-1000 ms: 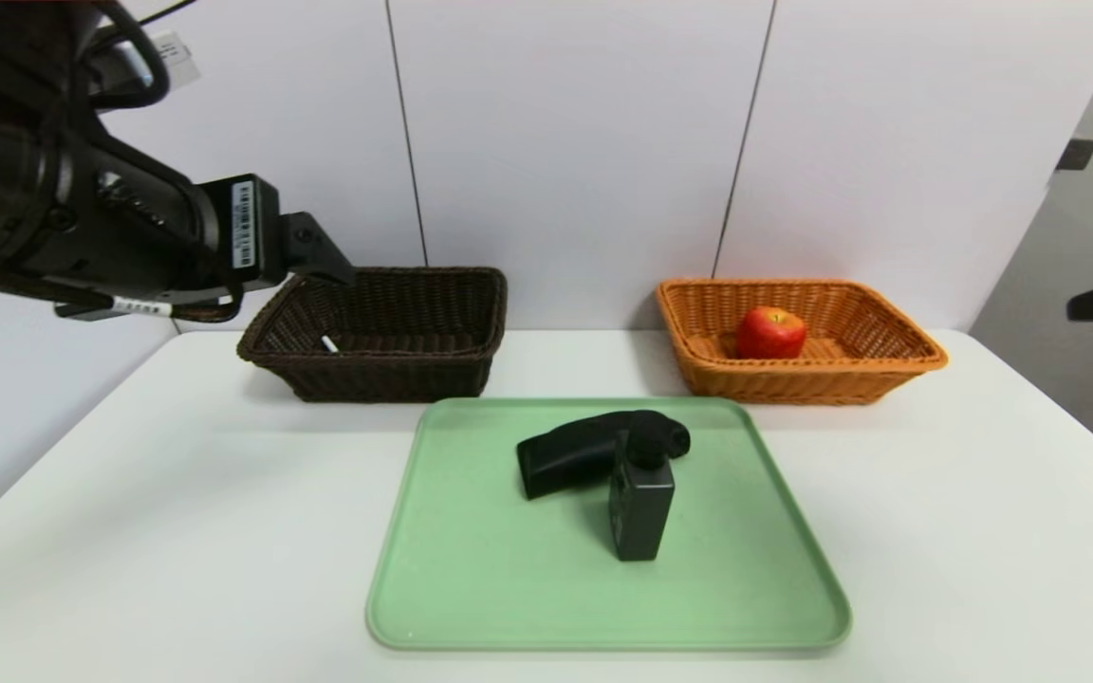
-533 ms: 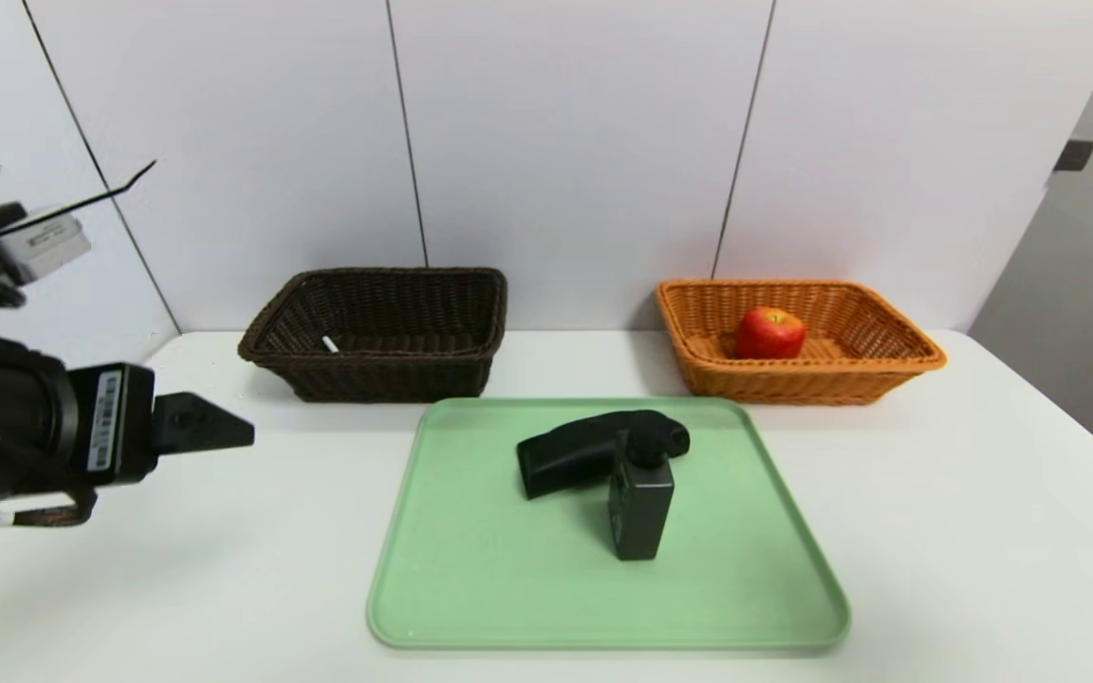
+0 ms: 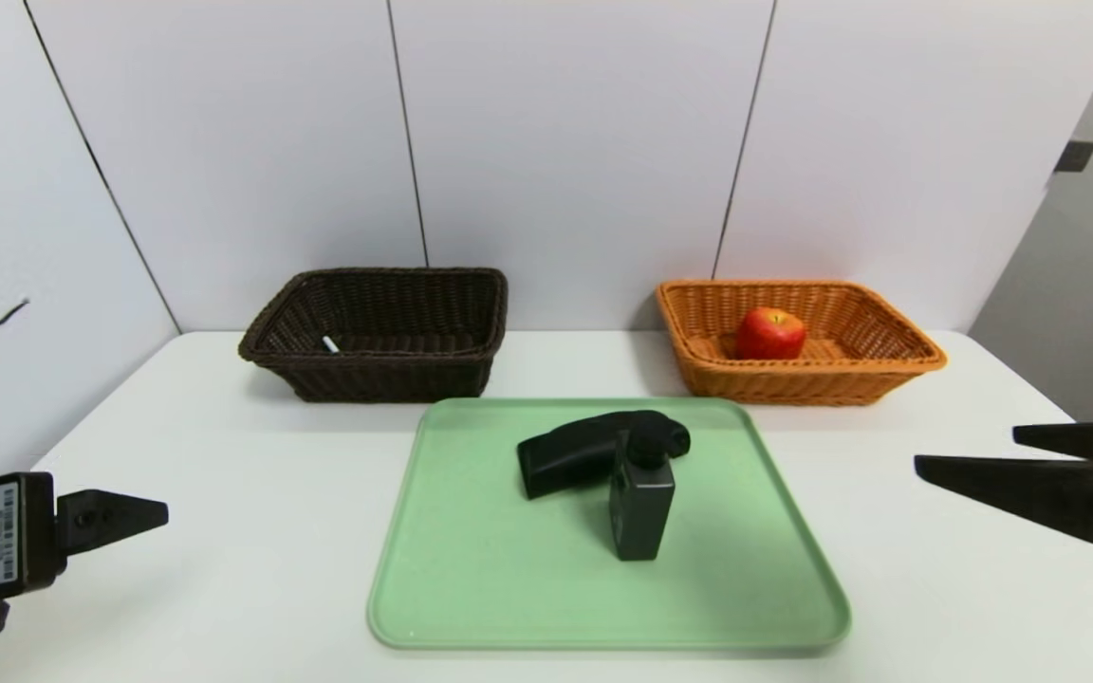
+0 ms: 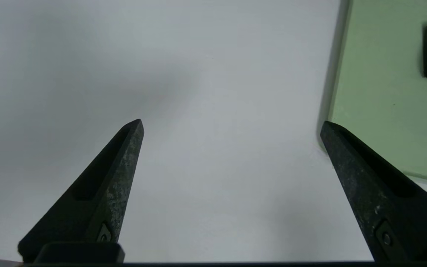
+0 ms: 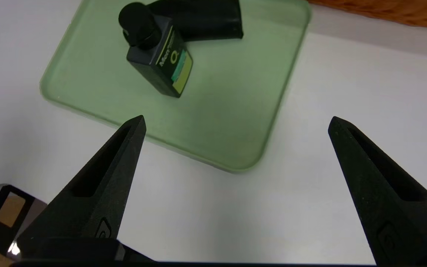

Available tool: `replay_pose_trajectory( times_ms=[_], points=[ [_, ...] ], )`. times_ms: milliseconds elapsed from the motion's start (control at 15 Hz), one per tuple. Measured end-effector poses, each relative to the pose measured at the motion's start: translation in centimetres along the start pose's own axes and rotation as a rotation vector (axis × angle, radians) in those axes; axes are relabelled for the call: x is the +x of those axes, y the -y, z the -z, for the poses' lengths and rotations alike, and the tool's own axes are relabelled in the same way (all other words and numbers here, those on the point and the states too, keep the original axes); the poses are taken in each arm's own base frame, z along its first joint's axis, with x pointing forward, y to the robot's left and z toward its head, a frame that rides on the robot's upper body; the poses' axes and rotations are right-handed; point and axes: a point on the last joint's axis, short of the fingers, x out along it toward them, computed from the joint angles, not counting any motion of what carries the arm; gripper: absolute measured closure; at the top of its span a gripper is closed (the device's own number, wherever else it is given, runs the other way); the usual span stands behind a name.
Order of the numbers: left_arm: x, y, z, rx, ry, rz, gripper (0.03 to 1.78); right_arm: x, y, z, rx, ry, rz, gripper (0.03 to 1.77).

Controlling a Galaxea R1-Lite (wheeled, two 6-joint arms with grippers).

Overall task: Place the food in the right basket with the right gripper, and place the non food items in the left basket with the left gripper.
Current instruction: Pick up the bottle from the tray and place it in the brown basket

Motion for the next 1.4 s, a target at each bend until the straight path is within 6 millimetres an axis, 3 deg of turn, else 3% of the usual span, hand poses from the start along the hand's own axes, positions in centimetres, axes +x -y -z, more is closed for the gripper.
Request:
replay_pose_trajectory(
  times_ms=[467,867,1400],
  points=[
    [1.7,0.1,1.3,0.047,0.099,0.03,0.12,5.6,-1.7,3.3,-0.1,0.056,-0.085,0.1],
    [2.5,0.7,1.8,0.126,0.178,0.099,0.12,7.9,-3.8,5.4,-0.167,0.164,-0.147,0.1],
    [2.4,0.5,2.2,0.129,0.174,0.096,0.12,10.4,-5.8,8.5,-0.246,0.232,-0.009,0.1]
  ],
)
